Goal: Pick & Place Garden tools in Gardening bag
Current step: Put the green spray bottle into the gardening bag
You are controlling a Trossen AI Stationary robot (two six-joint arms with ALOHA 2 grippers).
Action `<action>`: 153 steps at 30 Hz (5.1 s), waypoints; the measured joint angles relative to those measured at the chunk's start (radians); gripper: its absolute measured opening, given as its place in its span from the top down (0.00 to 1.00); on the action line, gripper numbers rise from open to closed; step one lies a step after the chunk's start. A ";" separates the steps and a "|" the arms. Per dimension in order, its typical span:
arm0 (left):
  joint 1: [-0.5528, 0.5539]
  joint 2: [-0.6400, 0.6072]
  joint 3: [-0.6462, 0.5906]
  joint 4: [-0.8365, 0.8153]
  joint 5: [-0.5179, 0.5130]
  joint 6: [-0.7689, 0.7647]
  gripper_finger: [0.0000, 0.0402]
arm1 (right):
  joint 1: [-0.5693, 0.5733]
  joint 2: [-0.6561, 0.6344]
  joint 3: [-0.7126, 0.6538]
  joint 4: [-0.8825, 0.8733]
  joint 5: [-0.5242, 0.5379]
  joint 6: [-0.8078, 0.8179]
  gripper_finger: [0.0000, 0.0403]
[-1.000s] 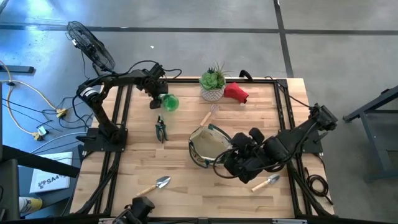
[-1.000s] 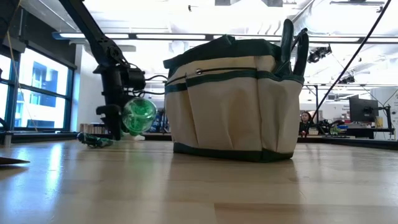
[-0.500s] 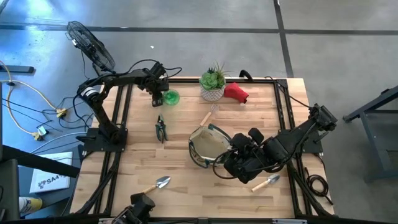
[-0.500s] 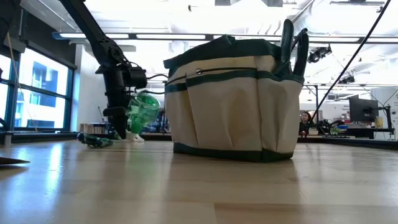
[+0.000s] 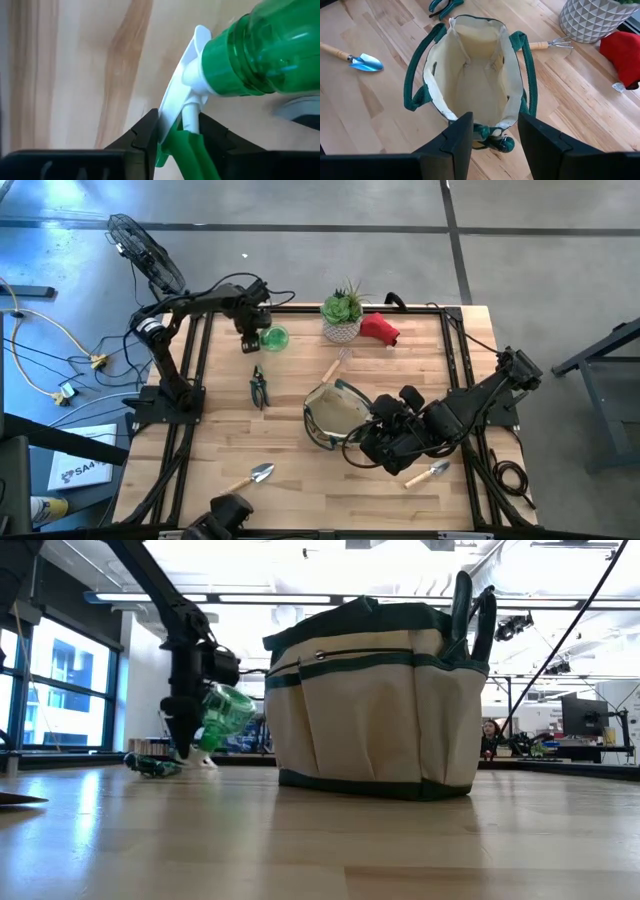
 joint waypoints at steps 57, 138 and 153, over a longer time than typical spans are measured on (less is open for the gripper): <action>-0.705 -0.348 0.338 0.005 0.235 -0.084 0.76 | 0.137 0.001 -0.230 -0.160 -0.165 0.614 0.63; -0.999 -0.012 0.338 0.506 -1.026 0.457 0.76 | 0.228 0.000 -0.231 -0.111 -0.017 0.606 0.63; -0.974 -0.012 0.338 0.480 -0.853 0.430 0.76 | 0.241 0.003 -0.231 -0.092 -0.008 0.606 0.63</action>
